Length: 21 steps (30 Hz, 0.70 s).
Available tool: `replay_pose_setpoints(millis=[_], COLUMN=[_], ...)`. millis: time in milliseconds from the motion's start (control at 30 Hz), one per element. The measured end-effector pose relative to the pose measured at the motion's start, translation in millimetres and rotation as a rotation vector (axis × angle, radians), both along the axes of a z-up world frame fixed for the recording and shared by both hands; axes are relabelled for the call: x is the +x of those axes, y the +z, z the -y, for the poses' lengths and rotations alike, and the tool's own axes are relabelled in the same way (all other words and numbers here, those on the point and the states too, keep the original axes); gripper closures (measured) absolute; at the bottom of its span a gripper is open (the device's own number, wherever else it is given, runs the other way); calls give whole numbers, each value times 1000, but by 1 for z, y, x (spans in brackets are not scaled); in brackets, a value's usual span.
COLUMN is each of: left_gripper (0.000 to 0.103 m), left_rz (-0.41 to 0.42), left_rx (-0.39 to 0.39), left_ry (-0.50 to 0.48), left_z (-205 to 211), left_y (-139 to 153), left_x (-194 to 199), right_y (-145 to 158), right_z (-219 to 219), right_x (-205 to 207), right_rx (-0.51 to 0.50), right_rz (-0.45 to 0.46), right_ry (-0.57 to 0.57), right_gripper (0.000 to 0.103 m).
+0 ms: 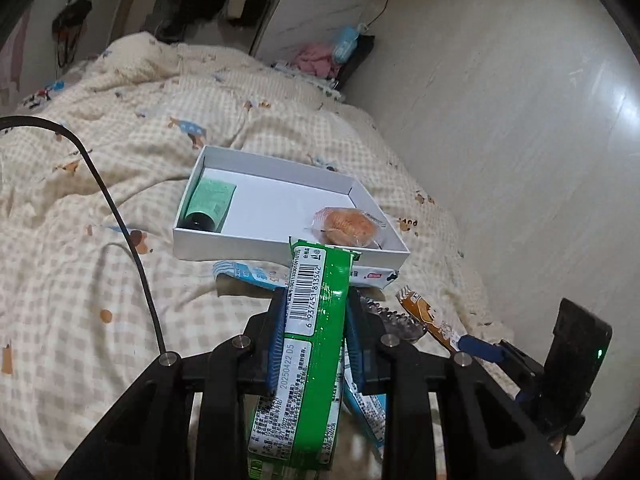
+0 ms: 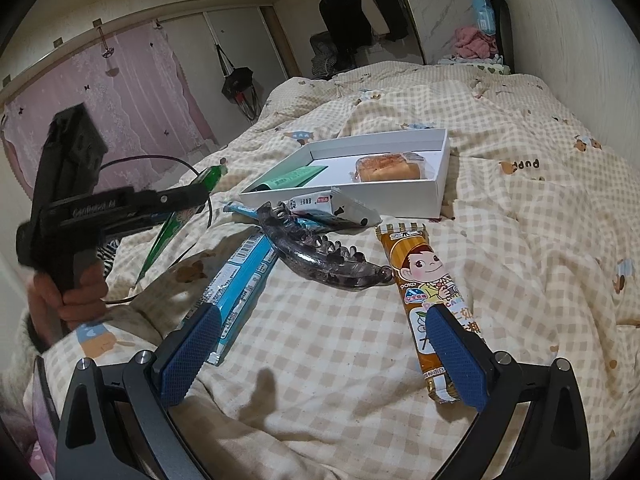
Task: Organize objects
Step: 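Grasp the green snack packet with the left tool and lift it, then hold the green packet in the left tool while the right tool grasps the candy stick packet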
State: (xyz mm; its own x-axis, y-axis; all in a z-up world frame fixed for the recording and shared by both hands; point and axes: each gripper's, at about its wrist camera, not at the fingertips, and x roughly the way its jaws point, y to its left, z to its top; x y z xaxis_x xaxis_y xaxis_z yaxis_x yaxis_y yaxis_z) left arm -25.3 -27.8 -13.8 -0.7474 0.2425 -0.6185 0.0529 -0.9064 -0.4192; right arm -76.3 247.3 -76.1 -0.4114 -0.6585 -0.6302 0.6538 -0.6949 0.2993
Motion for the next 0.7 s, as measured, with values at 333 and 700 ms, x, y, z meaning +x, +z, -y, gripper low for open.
replay_pose_setpoints(millis=[333,700], left_gripper=[74,73], left_rz=[32,32], left_rx=[-15,-168], left_ry=[-23,-81], left_z=[-3,-32], left_y=[-6,-7], left_x=[-3,-2], right_y=[-1,5], right_z=[0,-5], right_x=[-2,1], right_rx=[-3,-22], right_rz=[3,-25], right_ry=[1,-17], right_gripper=[0,0])
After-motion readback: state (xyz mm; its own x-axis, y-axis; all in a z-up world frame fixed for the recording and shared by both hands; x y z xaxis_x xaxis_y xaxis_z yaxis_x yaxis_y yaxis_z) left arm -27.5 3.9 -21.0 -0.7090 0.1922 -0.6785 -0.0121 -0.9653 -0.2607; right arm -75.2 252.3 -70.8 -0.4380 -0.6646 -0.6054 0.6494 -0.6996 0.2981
